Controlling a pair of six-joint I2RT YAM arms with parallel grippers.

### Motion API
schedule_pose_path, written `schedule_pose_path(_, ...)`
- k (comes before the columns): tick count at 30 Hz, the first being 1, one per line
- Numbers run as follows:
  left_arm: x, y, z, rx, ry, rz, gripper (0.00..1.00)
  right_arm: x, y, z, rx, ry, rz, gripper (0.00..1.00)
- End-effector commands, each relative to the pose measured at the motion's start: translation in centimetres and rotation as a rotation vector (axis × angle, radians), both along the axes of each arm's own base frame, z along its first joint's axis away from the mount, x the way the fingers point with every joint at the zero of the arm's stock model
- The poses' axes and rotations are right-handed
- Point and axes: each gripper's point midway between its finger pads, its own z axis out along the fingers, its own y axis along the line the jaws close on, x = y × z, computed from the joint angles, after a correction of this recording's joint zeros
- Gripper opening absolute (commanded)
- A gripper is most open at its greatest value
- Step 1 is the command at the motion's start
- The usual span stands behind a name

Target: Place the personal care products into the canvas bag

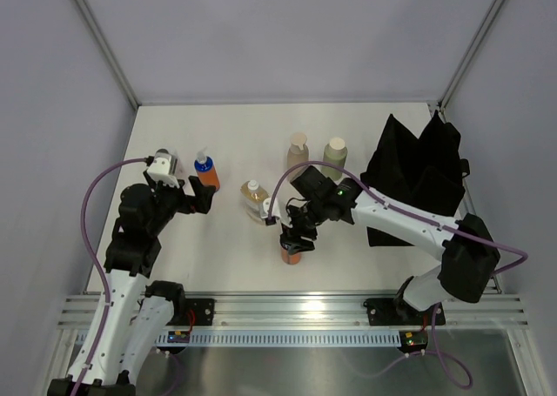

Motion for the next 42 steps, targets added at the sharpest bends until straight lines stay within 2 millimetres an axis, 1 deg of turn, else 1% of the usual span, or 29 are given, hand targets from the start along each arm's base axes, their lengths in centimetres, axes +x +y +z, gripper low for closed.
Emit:
schedule_pose_path(1, -0.1, -0.5, 0.7, 0.0, -0.037, -0.032, 0.99, 1.0, -0.5, 4.8, 0.06, -0.137, -0.028, 0.09)
schedule_pose_path(2, -0.1, -0.5, 0.6, -0.001, -0.036, -0.035, 0.99, 0.7, -1.1, 6.3, 0.078, -0.151, -0.034, 0.07)
schedule_pose_path(3, -0.1, -0.6, 0.7, -0.002, -0.035, -0.039, 0.99, 1.1, -1.2, 8.2, 0.11, -0.173, -0.053, 0.06)
schedule_pose_path(5, -0.1, -0.6, 0.7, -0.002, -0.035, -0.041, 0.99, 1.0, -2.1, 10.7, 0.14, -0.175, -0.091, 0.04)
schedule_pose_path(6, -0.1, -0.6, 0.7, -0.003, -0.037, -0.041, 0.99, 1.4, -2.3, 12.6, 0.173, -0.19, -0.11, 0.03)
schedule_pose_path(8, -0.2, -0.7, 0.8, -0.005, -0.039, -0.045, 0.99, 2.5, -4.0, 14.9, 0.215, -0.176, -0.196, 0.02)
schedule_pose_path(9, -0.2, -0.8, 0.8, -0.006, -0.041, -0.046, 0.99, 2.9, -4.4, 16.8, 0.258, -0.187, -0.216, 0.01)
schedule_pose_path(10, -0.2, -0.8, 0.8, -0.007, -0.04, -0.046, 0.99, 4.3, -5.8, 17.9, 0.275, -0.186, -0.294, 0.01)
schedule_pose_path(12, -0.2, -0.9, 0.9, -0.009, -0.041, -0.053, 0.99, 4.9, -7.5, 20.8, 0.322, -0.225, -0.348, 0.0)
schedule_pose_path(14, -0.2, -1.0, 0.9, -0.011, -0.044, -0.056, 0.99, 5.5, -9.4, 22.9, 0.346, -0.276, -0.425, 0.0)
schedule_pose_path(15, -0.3, -1.0, 0.9, -0.012, -0.042, -0.061, 0.99, 5.9, -10.3, 25.1, 0.372, -0.331, -0.466, 0.0)
schedule_pose_path(16, -0.3, -1.1, 0.9, -0.013, -0.042, -0.064, 0.99, 5.9, -11.0, 26.4, 0.391, -0.345, -0.506, 0.0)
schedule_pose_path(17, -0.3, -1.1, 1.0, -0.015, -0.045, -0.065, 0.99, 6.3, -12.5, 27.6, 0.398, -0.37, -0.568, 0.0)
schedule_pose_path(18, -0.3, -1.1, 1.0, -0.015, -0.046, -0.065, 0.99, 6.6, -13.8, 30.0, 0.436, -0.405, -0.637, 0.0)
schedule_pose_path(19, -0.3, -1.2, 1.0, -0.015, -0.046, -0.066, 0.99, 6.7, -15.1, 31.2, 0.449, -0.429, -0.687, 0.0)
schedule_pose_path(20, -0.4, -1.1, 1.1, -0.015, -0.049, -0.066, 0.99, 7.5, -17.4, 32.3, 0.452, -0.471, -0.778, 0.0)
schedule_pose_path(21, -0.4, -1.2, 1.2, -0.016, -0.052, -0.069, 0.99, 7.5, -18.7, 34.1, 0.471, -0.521, -0.825, 0.0)
schedule_pose_path(23, -0.4, -1.3, 1.2, -0.016, -0.054, -0.072, 0.99, 7.4, -21.0, 35.4, 0.475, -0.576, -0.902, 0.0)
schedule_pose_path(24, -0.5, -1.4, 1.2, -0.017, -0.055, -0.077, 0.99, 7.6, -22.7, 36.3, 0.471, -0.615, -0.966, 0.0)
schedule_pose_path(26, -0.5, -1.5, 1.3, -0.018, -0.057, -0.08, 0.99, 7.4, -24.2, 36.5, 0.453, -0.636, -1.022, 0.0)
schedule_pose_path(27, -0.6, -1.5, 1.4, -0.017, -0.059, -0.085, 0.99, 7.8, -26.0, 36.4, 0.428, -0.658, -1.093, 0.0)
schedule_pose_path(29, -0.7, -1.6, 1.5, -0.017, -0.066, -0.088, 0.99, 8.0, -27.6, 36.0, 0.394, -0.679, -1.151, 0.0)
schedule_pose_path(30, -0.8, -1.6, 1.7, -0.018, -0.072, -0.088, 0.99, 8.5, -29.1, 35.2, 0.367, -0.674, -1.202, 0.0)
schedule_pose_path(32, -0.9, -1.7, 1.8, -0.018, -0.077, -0.09, 0.99, 8.6, -30.2, 34.1, 0.346, -0.643, -1.238, 0.0)
schedule_pose_path(33, -1.0, -1.8, 1.9, -0.019, -0.081, -0.094, 0.99, 8.9, -30.5, 33.0, 0.333, -0.61, -1.238, 0.0)
schedule_pose_path(35, -1.1, -1.9, 1.8, -0.019, -0.08, -0.099, 0.99, 9.3, -32.4, 31.8, 0.298, -0.596, -1.302, 0.0)
schedule_pose_path(37, -1.2, -2.1, 1.9, -0.018, -0.082, -0.11, 0.99, 10.3, -34.1, 29.9, 0.264, -0.555, -1.336, 0.0)
schedule_pose_path(38, -1.2, -2.2, 1.9, -0.02, -0.081, -0.111, 0.99, 10.7, -34.4, 28.9, 0.255, -0.526, -1.336, 0.0)
schedule_pose_path(42, -1.3, -2.4, 2.0, -0.021, -0.086, -0.122, 0.99, 12.7, -35.7, 26.7, 0.228, -0.481, -1.333, 0.0)
